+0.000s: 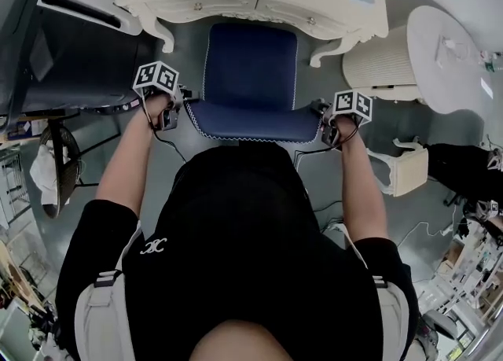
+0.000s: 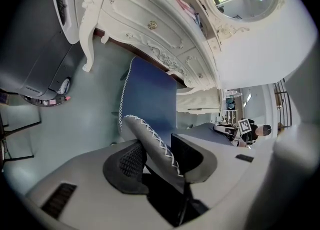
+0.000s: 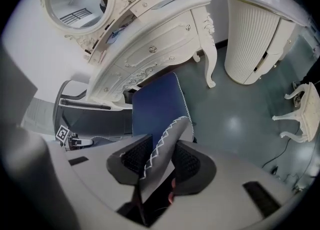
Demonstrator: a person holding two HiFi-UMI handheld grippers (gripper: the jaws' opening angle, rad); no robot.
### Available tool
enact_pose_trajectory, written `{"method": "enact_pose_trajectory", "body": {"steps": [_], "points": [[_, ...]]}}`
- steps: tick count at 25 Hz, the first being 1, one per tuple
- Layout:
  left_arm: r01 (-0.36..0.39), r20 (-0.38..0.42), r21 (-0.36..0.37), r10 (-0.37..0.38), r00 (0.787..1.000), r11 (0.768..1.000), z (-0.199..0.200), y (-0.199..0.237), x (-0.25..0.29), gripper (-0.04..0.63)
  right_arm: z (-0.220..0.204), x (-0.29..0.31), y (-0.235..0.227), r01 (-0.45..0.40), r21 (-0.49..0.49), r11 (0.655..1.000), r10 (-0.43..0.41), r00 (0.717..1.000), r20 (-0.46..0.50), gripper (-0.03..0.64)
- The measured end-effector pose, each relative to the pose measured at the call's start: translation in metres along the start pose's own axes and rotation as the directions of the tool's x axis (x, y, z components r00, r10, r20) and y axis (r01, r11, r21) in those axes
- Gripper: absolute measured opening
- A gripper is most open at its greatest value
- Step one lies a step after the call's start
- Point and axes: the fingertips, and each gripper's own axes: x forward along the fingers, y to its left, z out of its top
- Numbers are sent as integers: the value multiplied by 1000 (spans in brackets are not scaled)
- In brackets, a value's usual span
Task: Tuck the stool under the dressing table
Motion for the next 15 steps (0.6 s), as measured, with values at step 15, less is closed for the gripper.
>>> {"method": "enact_pose_trajectory", "body": {"steps": [15], "points": [[-3,44,-46,5,999,999,131,-24,12,144,140,27,7,-6,-7,1000,5,999,-46,120]]}}
